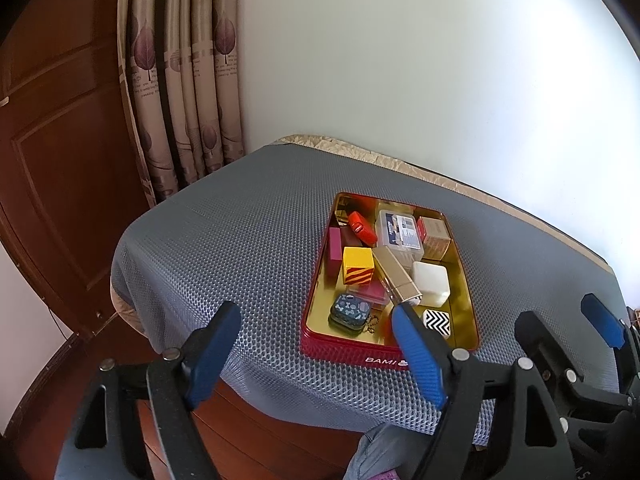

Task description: Organize rigid objects

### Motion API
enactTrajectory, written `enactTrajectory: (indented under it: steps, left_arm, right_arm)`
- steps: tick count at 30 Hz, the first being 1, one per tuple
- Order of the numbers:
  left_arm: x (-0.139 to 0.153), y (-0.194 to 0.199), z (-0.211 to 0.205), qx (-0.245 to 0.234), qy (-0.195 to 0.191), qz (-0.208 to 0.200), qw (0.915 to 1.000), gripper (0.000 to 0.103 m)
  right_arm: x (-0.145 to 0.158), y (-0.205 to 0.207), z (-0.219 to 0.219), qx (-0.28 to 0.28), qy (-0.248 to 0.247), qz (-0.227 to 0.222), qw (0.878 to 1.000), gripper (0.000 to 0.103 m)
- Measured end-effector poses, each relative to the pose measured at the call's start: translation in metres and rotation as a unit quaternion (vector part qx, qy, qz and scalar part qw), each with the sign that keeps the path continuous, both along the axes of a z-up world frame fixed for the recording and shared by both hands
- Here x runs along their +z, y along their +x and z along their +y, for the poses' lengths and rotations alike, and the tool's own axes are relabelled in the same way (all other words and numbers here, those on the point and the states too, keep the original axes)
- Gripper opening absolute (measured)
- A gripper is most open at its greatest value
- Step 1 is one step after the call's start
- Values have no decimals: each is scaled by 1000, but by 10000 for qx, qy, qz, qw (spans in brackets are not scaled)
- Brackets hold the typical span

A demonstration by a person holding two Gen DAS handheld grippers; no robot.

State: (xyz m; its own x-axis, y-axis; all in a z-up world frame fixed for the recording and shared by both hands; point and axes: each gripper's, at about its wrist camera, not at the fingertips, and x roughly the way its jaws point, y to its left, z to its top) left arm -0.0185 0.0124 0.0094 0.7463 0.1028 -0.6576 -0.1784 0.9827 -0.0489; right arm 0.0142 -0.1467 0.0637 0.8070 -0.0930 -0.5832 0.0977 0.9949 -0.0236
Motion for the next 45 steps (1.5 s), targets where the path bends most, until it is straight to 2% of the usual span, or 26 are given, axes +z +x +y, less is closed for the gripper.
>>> enactTrajectory:
  steps: [20,45]
  left_arm:
    - [5,-5,-8,131,409,-297,9986,82]
    - [0,1,-9,11,278,-79,9996,82]
  right_arm:
    - [-2,-1,-4,-45,64,13,10000,103]
    - [-3,0,-7,-72,91,3,9999,103]
